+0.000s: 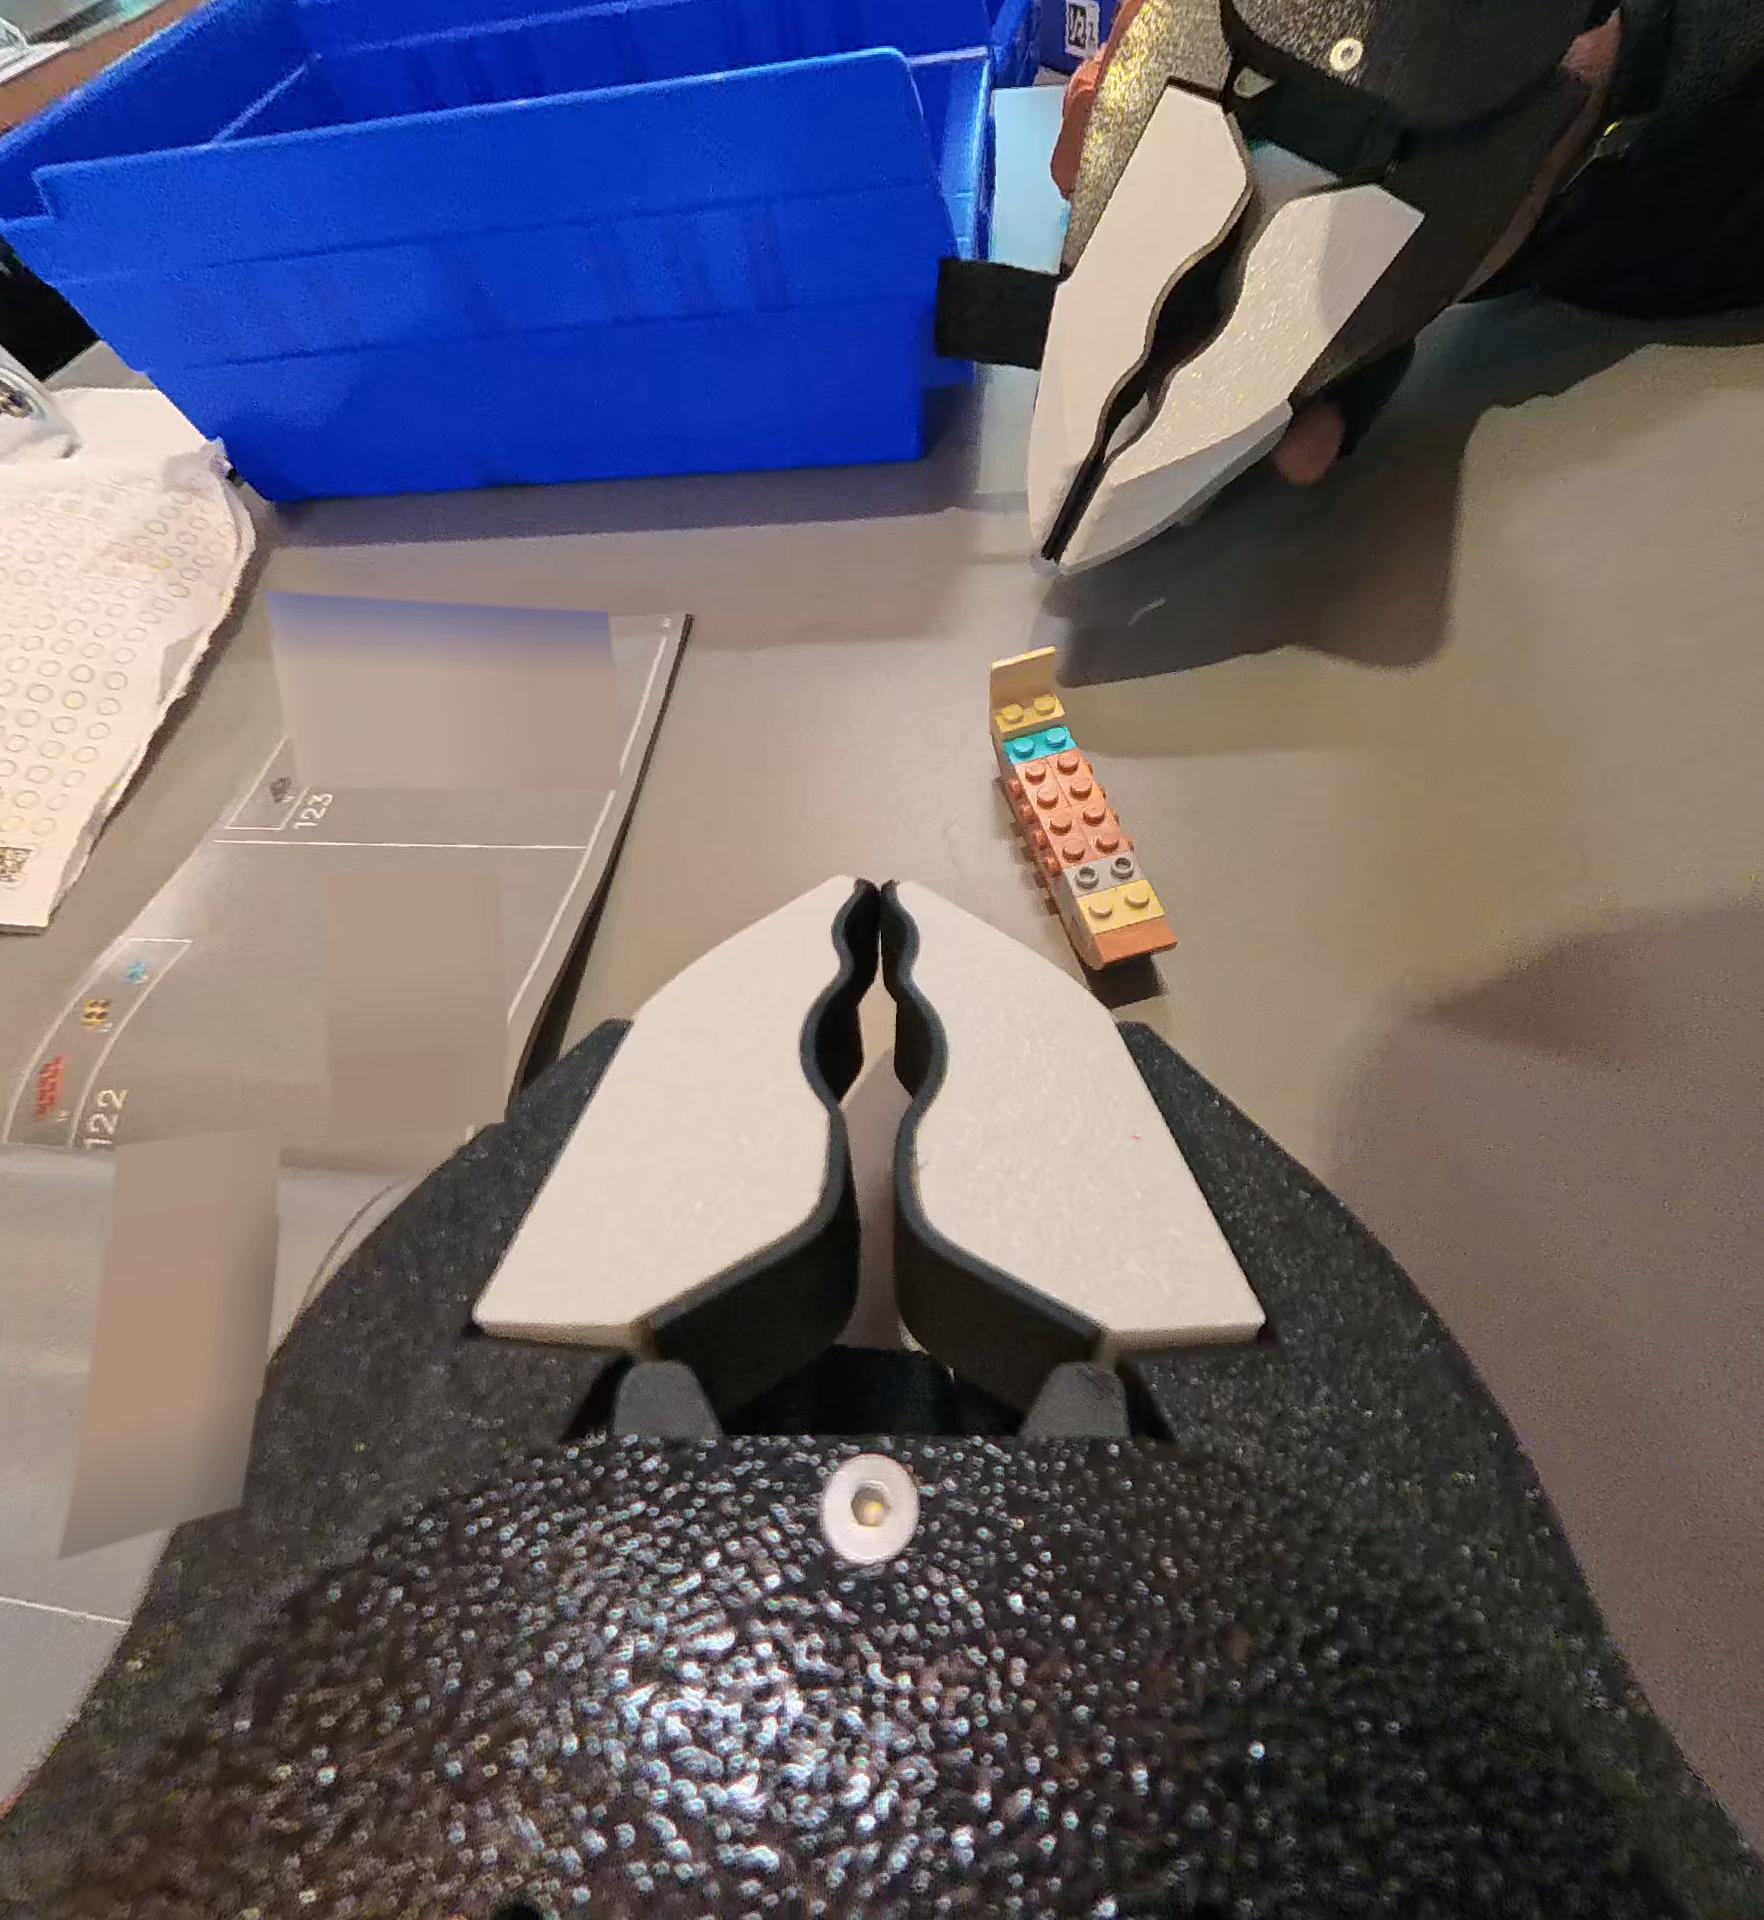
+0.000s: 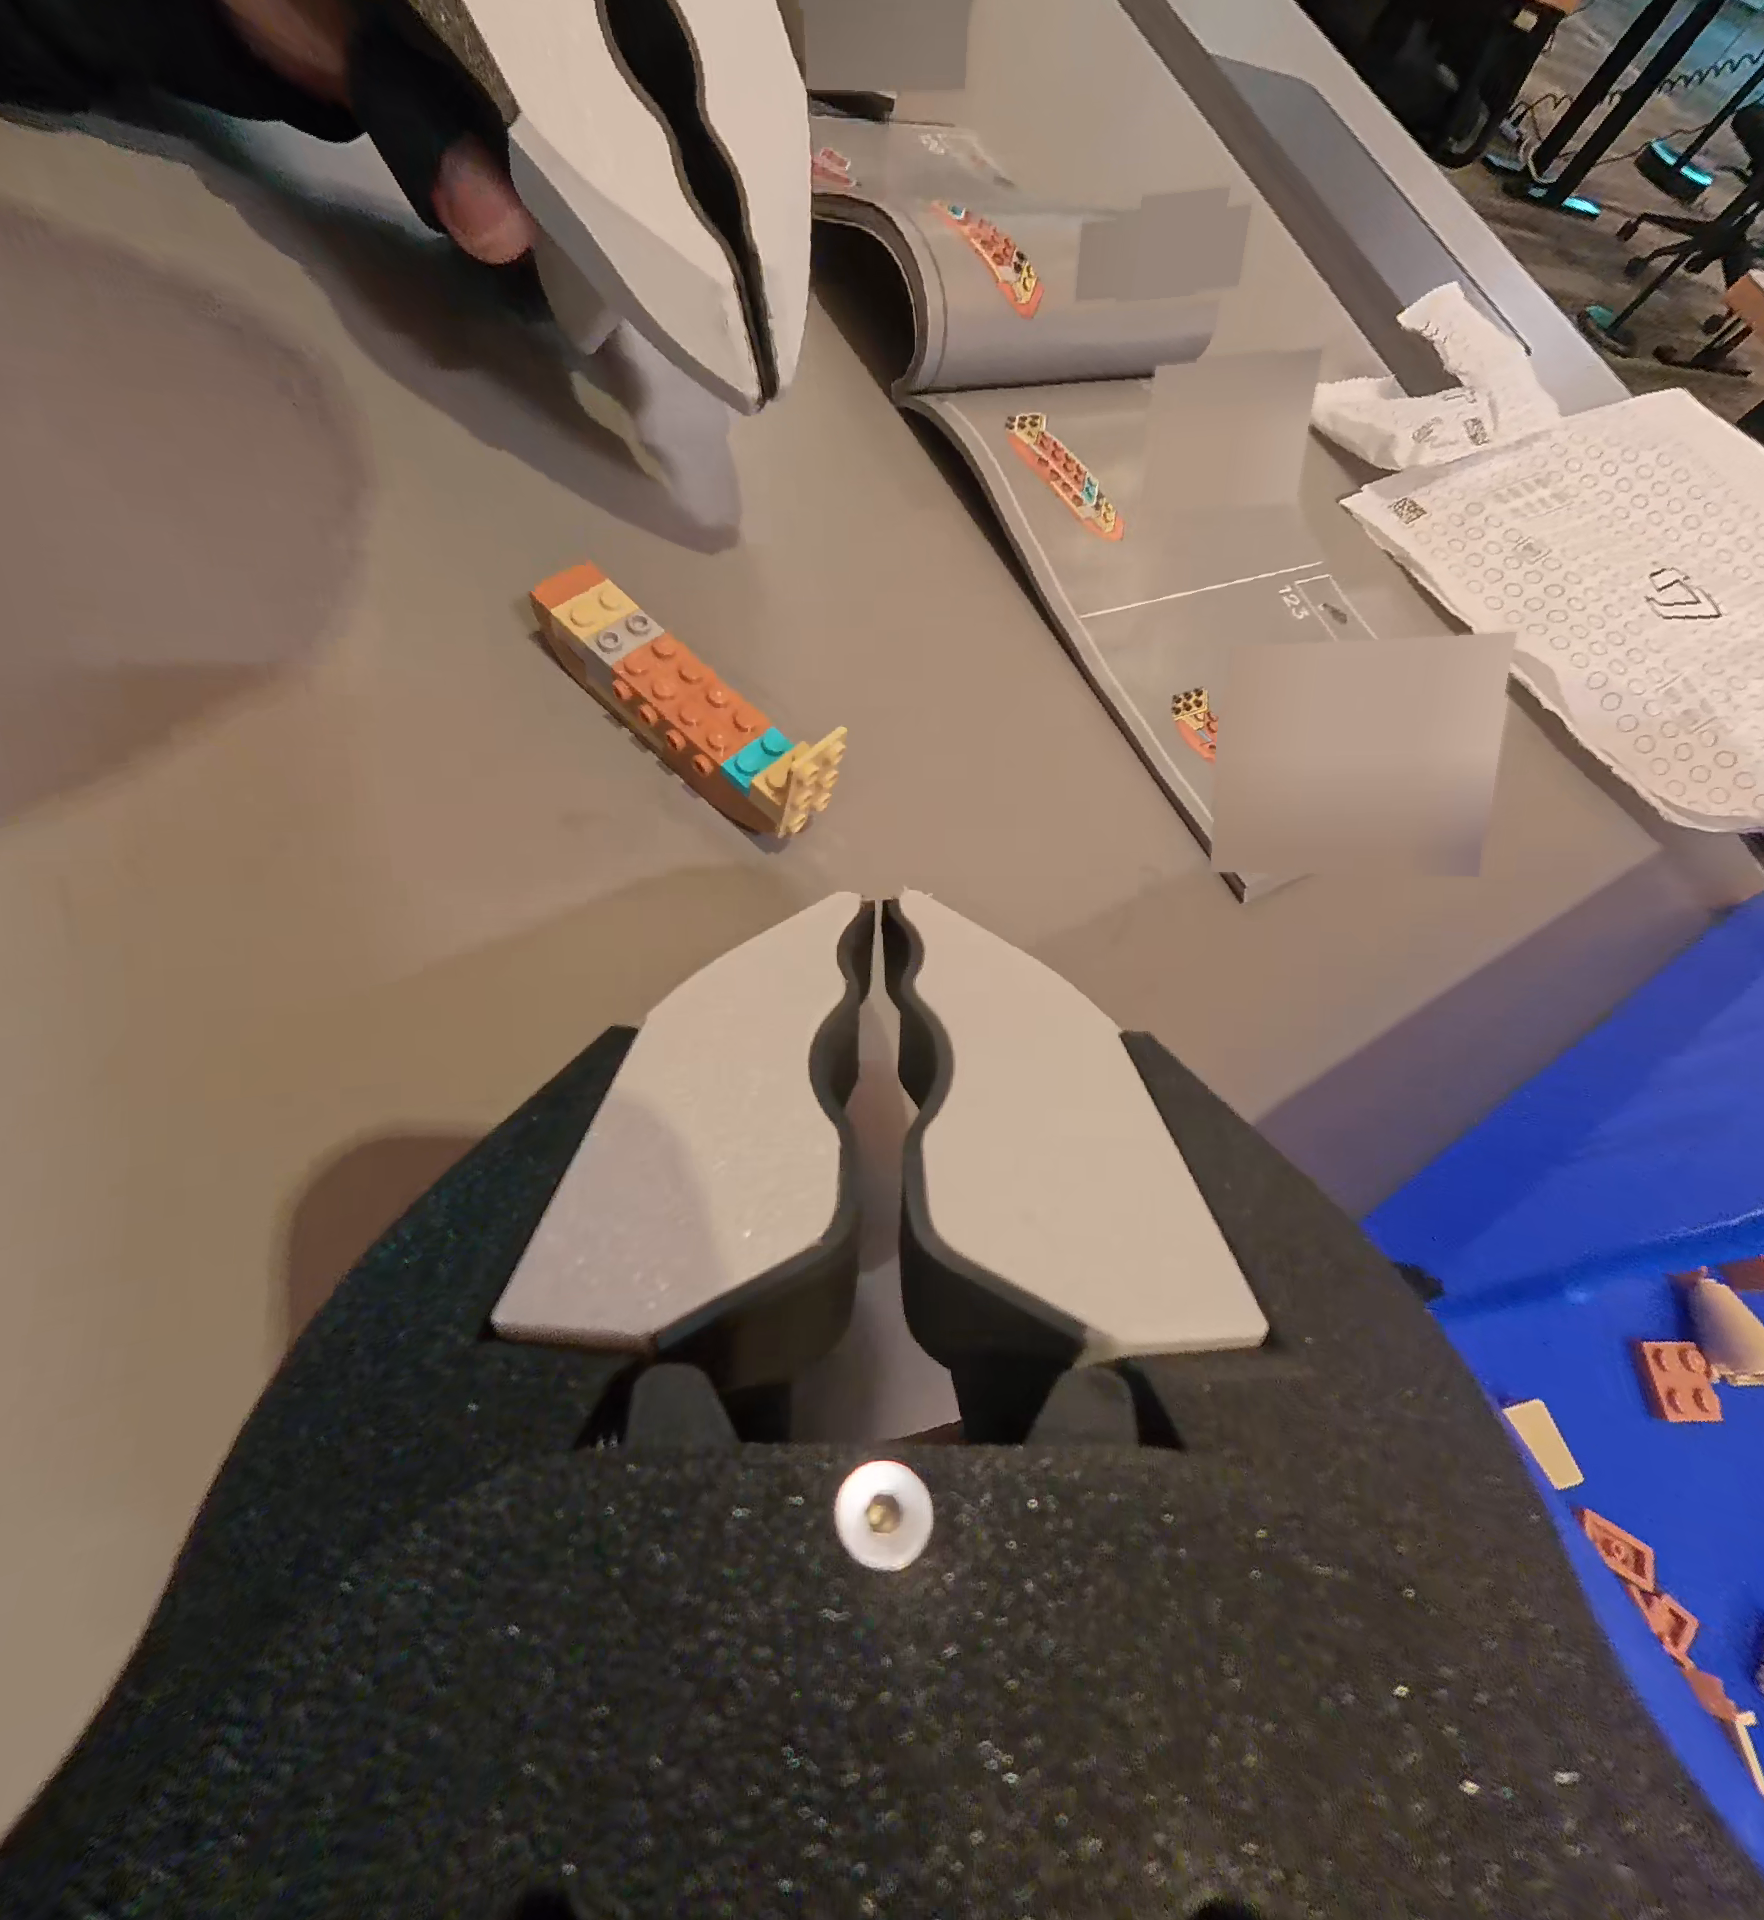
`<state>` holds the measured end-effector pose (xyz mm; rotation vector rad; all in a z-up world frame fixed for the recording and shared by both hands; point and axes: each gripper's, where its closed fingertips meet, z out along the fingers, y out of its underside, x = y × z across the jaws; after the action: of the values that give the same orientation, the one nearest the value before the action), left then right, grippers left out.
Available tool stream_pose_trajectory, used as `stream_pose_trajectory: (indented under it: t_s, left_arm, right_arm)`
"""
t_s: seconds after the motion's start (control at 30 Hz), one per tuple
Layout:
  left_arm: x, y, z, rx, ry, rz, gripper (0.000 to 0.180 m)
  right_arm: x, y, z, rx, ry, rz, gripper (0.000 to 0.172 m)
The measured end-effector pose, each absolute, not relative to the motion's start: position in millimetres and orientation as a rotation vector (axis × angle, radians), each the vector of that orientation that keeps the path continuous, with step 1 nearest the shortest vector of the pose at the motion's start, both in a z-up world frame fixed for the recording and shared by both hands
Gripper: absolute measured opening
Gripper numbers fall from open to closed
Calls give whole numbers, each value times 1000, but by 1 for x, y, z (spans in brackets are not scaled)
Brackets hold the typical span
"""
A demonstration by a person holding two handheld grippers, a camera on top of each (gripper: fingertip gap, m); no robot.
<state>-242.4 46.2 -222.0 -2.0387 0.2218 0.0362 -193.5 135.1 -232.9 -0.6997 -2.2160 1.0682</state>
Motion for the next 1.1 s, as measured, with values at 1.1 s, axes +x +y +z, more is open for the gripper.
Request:
stream_pose_trajectory:
  t_s: [1.1]
  left_arm:
    - [-248, 37, -222, -2043, 213, 55, 0]
  right_arm:
    - [-194, 133, -239, -689, -2253, 1021, 3]
